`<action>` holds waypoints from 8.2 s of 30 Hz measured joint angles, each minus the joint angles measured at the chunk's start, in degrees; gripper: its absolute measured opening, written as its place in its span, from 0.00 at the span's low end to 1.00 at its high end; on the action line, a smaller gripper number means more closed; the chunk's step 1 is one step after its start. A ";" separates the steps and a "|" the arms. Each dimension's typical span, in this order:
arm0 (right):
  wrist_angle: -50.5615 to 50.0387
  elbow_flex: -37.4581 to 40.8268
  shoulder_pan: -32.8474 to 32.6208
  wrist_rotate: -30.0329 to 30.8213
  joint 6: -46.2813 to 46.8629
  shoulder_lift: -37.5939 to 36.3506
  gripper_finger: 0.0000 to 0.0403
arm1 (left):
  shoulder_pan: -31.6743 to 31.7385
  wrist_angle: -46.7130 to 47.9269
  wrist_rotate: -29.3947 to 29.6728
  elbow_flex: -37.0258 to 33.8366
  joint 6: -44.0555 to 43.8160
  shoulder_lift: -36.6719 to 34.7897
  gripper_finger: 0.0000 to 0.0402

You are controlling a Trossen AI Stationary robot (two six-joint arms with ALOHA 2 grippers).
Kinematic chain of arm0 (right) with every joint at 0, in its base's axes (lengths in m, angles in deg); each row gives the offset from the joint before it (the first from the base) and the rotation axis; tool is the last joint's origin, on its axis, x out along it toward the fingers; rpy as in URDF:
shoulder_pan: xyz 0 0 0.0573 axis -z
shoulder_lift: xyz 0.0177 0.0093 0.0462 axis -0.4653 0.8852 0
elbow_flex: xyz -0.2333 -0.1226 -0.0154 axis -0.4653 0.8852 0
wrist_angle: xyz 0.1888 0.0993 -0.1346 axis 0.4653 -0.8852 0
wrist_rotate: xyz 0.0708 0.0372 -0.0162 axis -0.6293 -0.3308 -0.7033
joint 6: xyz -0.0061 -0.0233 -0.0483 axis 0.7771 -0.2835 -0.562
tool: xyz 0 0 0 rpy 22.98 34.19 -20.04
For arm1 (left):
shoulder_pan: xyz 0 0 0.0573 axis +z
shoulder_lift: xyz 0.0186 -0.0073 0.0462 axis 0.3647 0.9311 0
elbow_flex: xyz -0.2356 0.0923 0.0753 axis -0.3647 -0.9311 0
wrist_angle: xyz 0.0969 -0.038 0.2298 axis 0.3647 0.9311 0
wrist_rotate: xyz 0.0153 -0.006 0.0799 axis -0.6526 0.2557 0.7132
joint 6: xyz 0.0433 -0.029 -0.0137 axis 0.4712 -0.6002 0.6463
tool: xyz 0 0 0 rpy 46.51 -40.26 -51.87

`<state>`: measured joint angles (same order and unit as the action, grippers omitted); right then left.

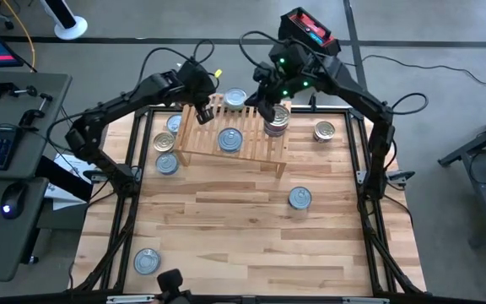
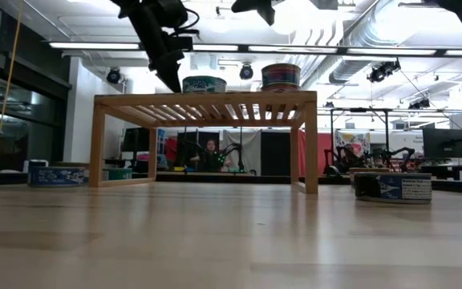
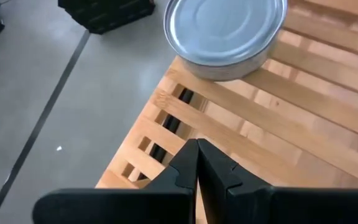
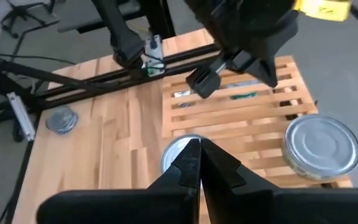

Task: Stack canned seafood by type on shelf
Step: Adjust the tuna cans on the shelf, then adjust the shelf

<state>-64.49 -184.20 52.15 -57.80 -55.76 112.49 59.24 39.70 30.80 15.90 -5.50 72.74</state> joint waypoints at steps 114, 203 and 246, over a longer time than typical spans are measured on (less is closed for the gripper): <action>-2.99 0.76 -2.67 29.59 14.08 -11.62 0.00 | -2.27 16.07 -12.69 8.07 -12.75 8.19 0.00; -2.32 0.76 -1.57 25.75 13.07 -11.60 0.00 | -10.78 2.23 -5.56 9.20 -11.61 9.52 0.00; -20.95 1.48 2.60 25.99 8.31 -12.20 0.00 | 3.26 10.68 7.33 -2.37 -28.86 -9.05 0.00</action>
<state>-85.44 -182.72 54.75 -31.82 -47.46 100.29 62.50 50.38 38.13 13.53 -34.36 63.69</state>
